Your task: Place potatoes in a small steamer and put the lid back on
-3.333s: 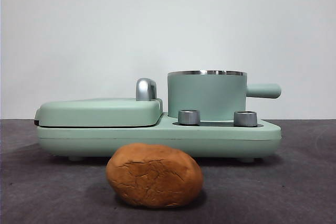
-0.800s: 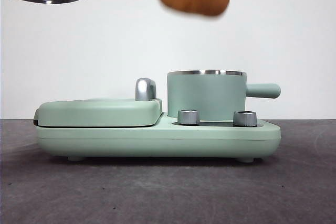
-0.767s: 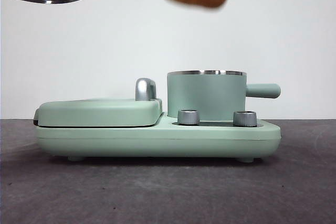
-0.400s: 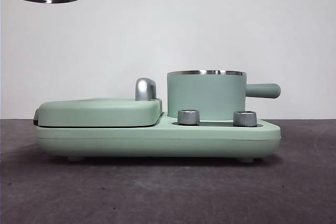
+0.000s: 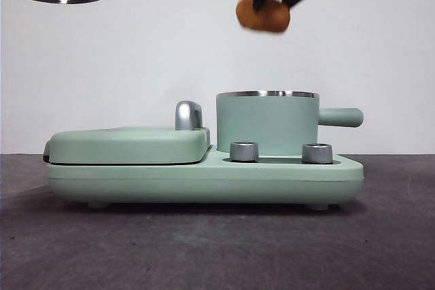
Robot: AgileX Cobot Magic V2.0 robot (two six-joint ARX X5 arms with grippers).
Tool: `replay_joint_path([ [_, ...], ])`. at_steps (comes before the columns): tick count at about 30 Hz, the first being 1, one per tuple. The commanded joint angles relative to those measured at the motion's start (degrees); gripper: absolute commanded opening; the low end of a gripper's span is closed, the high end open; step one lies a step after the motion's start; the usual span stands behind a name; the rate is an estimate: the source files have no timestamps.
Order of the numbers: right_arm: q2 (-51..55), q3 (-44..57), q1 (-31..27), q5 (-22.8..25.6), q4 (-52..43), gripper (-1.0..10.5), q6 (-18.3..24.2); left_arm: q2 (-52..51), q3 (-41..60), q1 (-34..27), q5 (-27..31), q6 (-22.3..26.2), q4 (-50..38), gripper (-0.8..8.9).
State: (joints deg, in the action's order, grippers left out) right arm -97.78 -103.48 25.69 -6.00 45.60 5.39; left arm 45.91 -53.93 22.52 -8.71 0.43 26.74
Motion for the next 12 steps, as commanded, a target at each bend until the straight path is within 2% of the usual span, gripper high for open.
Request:
replay_joint_path([
  [1, -3.9, -1.6, -0.1, -0.1, 0.0, 2.3, 1.1, -0.1, -0.9, 0.3, 0.2, 0.2, -2.3, 0.14],
  [12, -13.1, -1.5, -0.9, 0.0, 0.8, 2.3, 1.8, -0.1, -0.9, 0.3, 0.2, 0.2, -2.3, 0.14],
])
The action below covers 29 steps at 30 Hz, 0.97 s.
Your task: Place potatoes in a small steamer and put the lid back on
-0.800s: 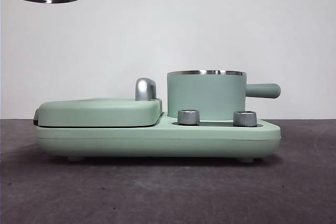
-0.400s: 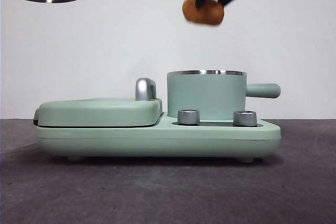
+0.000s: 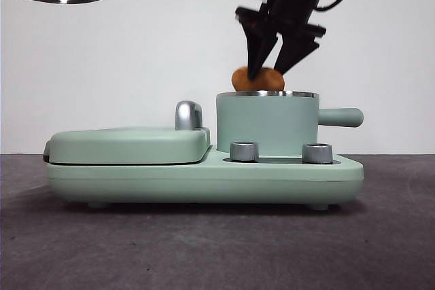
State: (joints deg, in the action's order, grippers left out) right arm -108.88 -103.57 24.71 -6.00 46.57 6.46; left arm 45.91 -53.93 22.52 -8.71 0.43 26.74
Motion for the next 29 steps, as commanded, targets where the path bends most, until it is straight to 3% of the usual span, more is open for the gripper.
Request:
replay_joint_path([
  [1, -3.0, -1.4, -0.2, 0.0, 0.0, 2.3, 0.9, -0.1, -0.9, 0.3, 0.2, 0.2, -2.3, 0.14],
  [11, -6.1, -1.4, -1.3, 0.1, 0.9, 2.4, 2.4, -0.1, -0.9, 0.2, 0.2, 0.4, -2.3, 0.14],
  [14, -6.1, -1.4, -1.3, -0.2, 1.0, 3.5, 3.0, -0.1, -0.9, 0.2, 0.2, 0.4, -2.3, 0.14],
  [18, -5.2, -2.9, -1.3, -2.0, 1.7, 3.7, 3.6, -0.1, -0.9, 0.2, 0.2, 0.4, -2.2, 0.14],
  [26, 12.1, -8.0, -2.5, -2.6, 3.3, 3.6, 3.2, -0.1, -0.9, 0.2, 1.3, 0.8, -2.2, 0.14],
  [29, 20.9, -7.9, -3.7, -2.6, 7.9, 3.6, 3.1, -0.1, -0.9, 0.3, 1.3, 0.8, -2.2, 0.14],
])
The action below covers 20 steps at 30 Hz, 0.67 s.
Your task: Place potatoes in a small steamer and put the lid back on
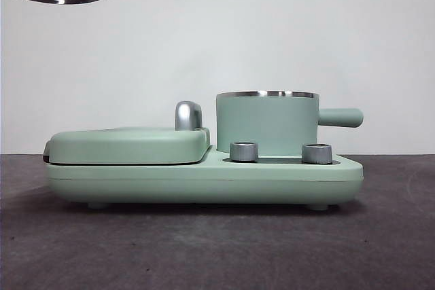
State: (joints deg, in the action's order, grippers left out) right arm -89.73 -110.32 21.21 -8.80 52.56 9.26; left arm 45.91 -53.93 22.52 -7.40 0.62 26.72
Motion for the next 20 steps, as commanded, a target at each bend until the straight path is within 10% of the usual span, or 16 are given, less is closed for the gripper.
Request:
replay_joint_path([
  [1, 4.5, -1.1, -0.5, 0.2, 3.7, 3.6, 0.3, -0.1, -0.9, 0.3, 0.0, 0.6, -2.2, 0.14],
  [20, 46.5, 40.6, -0.8, 6.2, -0.3, 3.6, -2.6, 0.7, -0.9, 1.2, -2.1, 0.6, -3.5, 0.14],
])
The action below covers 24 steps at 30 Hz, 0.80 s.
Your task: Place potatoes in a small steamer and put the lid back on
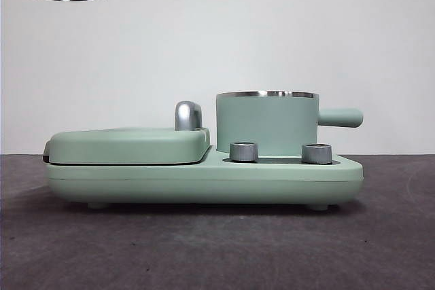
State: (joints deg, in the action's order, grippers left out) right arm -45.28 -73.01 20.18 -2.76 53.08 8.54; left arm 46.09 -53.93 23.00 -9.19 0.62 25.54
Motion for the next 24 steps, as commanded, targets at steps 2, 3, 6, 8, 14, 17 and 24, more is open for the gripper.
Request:
replay_joint_path([
  [2, 4.4, 7.1, 0.3, 0.0, -0.7, 3.6, -2.8, 1.2, -1.0, 1.4, -0.3, 0.7, -3.6, 0.14],
  [3, 5.7, 9.2, 0.3, 0.0, -0.8, 3.6, -3.4, 1.7, -1.0, 1.9, -0.3, 1.0, -4.5, 0.13],
  [6, 9.0, 15.1, 0.3, 0.3, -1.8, 3.6, -5.0, 4.4, -1.2, 3.3, -0.3, 1.9, -8.0, 0.13],
  [8, 11.0, 18.3, 0.3, 0.3, -3.3, 3.6, -5.4, 6.7, -1.6, 4.2, -0.3, 1.9, -10.3, 0.13],
  [14, 15.7, 25.9, 0.3, 0.3, -6.4, 3.5, -5.6, 18.0, -7.1, 7.1, -1.4, 4.5, -16.1, 0.13],
  [17, 15.9, 27.1, 0.3, 0.3, -6.4, 3.5, -5.6, 25.0, -12.8, 8.5, -1.4, 6.8, -16.6, 0.13],
  [24, 15.9, 27.3, 0.3, 1.4, -8.9, 3.5, -5.6, 42.3, -27.5, 10.3, -3.4, 9.4, -20.3, 0.13],
])
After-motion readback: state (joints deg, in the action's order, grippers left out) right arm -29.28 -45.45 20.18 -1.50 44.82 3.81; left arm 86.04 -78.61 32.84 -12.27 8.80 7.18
